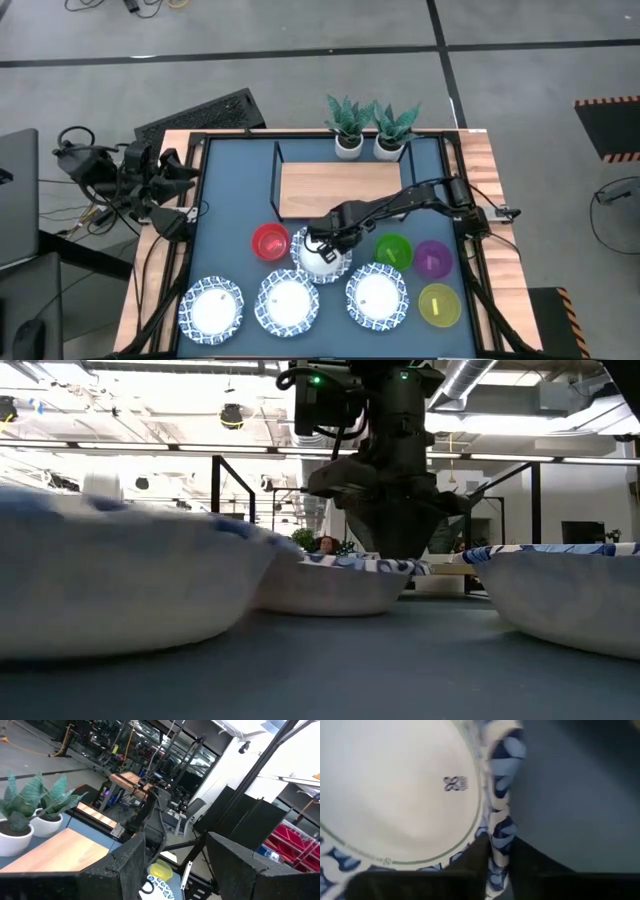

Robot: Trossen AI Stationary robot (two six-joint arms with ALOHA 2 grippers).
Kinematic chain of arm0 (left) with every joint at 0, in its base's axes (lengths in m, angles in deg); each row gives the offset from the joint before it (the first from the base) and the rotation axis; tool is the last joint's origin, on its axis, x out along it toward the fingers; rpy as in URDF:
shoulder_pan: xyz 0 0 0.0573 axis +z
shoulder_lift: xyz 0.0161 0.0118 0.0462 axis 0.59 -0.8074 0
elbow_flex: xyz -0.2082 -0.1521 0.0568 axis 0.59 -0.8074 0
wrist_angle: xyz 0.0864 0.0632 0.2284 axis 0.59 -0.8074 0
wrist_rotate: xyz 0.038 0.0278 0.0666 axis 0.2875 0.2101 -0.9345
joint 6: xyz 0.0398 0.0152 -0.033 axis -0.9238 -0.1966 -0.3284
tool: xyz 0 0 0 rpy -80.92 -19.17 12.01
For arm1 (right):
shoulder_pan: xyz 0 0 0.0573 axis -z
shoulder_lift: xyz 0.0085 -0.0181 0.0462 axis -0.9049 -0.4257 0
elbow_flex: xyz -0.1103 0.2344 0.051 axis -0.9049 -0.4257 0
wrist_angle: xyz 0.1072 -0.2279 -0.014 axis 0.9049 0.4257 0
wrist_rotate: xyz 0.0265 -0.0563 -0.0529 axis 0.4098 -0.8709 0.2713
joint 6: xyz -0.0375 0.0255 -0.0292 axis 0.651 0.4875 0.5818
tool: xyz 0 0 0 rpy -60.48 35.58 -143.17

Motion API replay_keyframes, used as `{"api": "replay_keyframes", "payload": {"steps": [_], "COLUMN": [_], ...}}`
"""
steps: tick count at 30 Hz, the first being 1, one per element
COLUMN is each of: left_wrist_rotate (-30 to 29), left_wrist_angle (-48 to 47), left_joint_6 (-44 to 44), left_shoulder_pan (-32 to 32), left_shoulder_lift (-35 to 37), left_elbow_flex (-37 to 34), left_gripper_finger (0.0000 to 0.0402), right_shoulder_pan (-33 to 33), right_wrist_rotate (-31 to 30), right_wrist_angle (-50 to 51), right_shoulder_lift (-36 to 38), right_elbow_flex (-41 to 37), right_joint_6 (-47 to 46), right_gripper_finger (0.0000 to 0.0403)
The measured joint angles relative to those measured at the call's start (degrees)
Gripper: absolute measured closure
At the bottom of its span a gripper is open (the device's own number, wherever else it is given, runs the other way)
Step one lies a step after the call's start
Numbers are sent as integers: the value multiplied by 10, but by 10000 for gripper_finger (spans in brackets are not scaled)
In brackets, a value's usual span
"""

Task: Place and stack bowls onto a shelf
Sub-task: Put the top center white and blue plate on the shelf

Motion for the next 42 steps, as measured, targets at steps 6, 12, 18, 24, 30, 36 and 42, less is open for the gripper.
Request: {"api": "replay_keyframes", "payload": {"steps": [6, 12, 18, 24, 30, 36, 42], "left_wrist_rotate": [-1, -1, -1, -1, -1, -1, -6], "left_wrist_angle": [-13, -12, -12, -12, -12, -12, -12], "left_joint_6": [0, 0, 1, 4, 7, 8, 8], "left_shoulder_pan": [0, 0, 0, 0, 0, 0, 0], "left_shoulder_lift": [0, 0, 0, 0, 0, 0, 0], "left_elbow_flex": [0, 0, 0, 0, 0, 0, 0], "left_gripper_finger": [205, 205, 205, 205, 205, 205, 205], "right_shoulder_pan": [-1, -1, -10, 11, 77, 135, 198], "right_wrist_rotate": [-1, -1, 0, -31, -58, -57, -13], "right_wrist_angle": [26, 104, 193, 218, 214, 188, 138], "right_shoulder_lift": [1, 4, 5, 5, 5, 12, 13], "right_elbow_flex": [0, 39, 139, 222, 232, 232, 233], "right_joint_6": [0, 14, 64, 99, 127, 170, 206], "right_gripper_finger": [381, 375, 381, 380, 380, 380, 379]}}
